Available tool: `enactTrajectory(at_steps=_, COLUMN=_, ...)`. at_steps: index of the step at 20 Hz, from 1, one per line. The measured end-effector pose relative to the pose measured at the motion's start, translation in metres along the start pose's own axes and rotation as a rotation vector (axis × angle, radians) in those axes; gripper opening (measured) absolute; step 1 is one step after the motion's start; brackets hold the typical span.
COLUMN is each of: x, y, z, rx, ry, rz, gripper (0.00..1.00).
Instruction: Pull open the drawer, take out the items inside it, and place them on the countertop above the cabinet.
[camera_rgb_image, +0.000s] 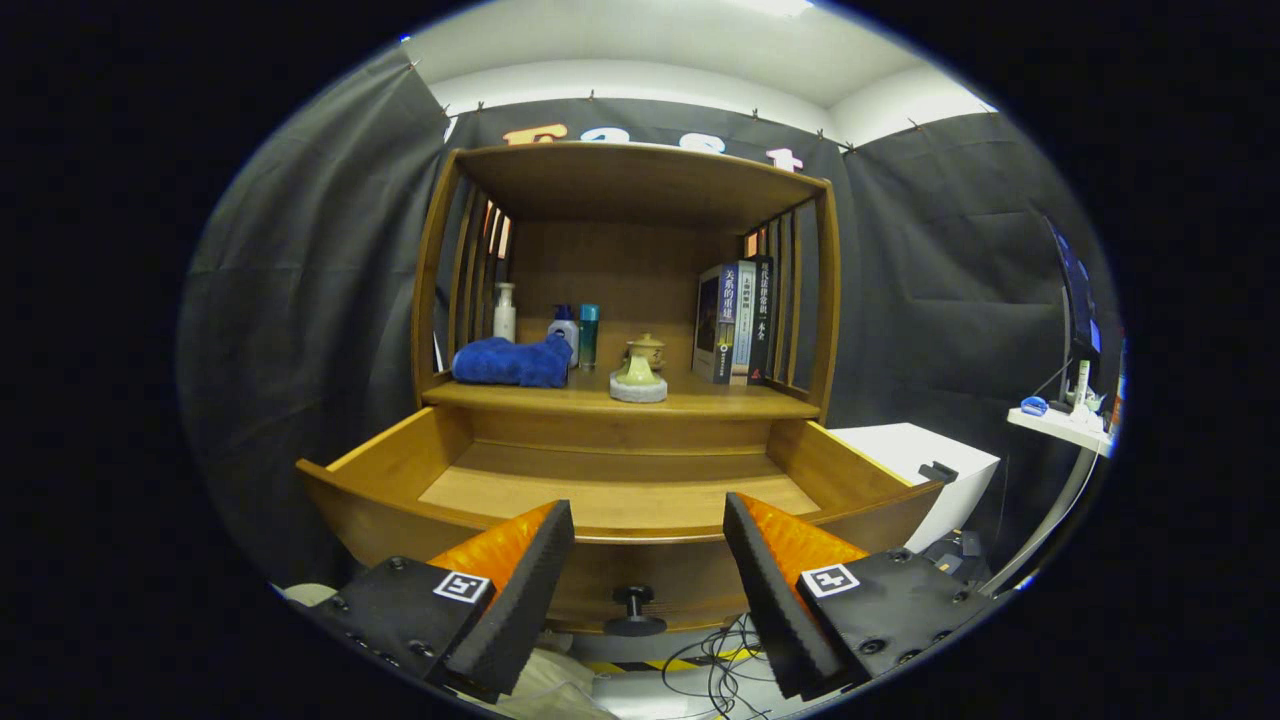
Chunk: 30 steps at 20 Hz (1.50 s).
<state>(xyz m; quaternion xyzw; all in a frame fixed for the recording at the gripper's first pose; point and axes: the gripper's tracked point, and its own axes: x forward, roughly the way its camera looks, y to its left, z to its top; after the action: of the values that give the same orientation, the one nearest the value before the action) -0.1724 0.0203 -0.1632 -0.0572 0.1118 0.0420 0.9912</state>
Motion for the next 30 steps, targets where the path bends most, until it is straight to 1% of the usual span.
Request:
enactTrajectory(at_steps=4, x=0.003, y=0.005, z=-0.020, rx=-0.030, ry=0.046, rz=0.012, gripper=0.97)
enactTrajectory(at_steps=8, x=0.003, y=0.007, z=-0.018, rx=-0.038, ry=0.023, rz=0.028, gripper=0.96)
enactTrajectory(at_steps=15, x=0.006, y=0.010, z=-0.017, rx=-0.036, ry=0.020, rz=0.042, gripper=0.96)
enactTrajectory(at_steps=18, x=0.007, y=0.007, z=-0.017, rx=-0.047, ry=0.025, rz=0.028, gripper=0.96)
enactTrajectory(at_steps=21, x=0.015, y=0.000, z=-0.012, rx=-0.029, ry=0.032, rz=0.010, gripper=0.95)
enactTrajectory(at_steps=23, x=0.019, y=0.001, z=-0.012, rx=-0.017, ry=0.034, rz=0.018, gripper=0.95)
enactTrajectory(at_steps=28, x=0.037, y=0.001, z=-0.006, rx=-0.051, ry=0.038, rz=0.031, gripper=0.95)
enactTrajectory(at_steps=30, x=0.047, y=0.004, z=-0.004, rx=-0.040, ry=0.044, rz=0.037, gripper=0.94)
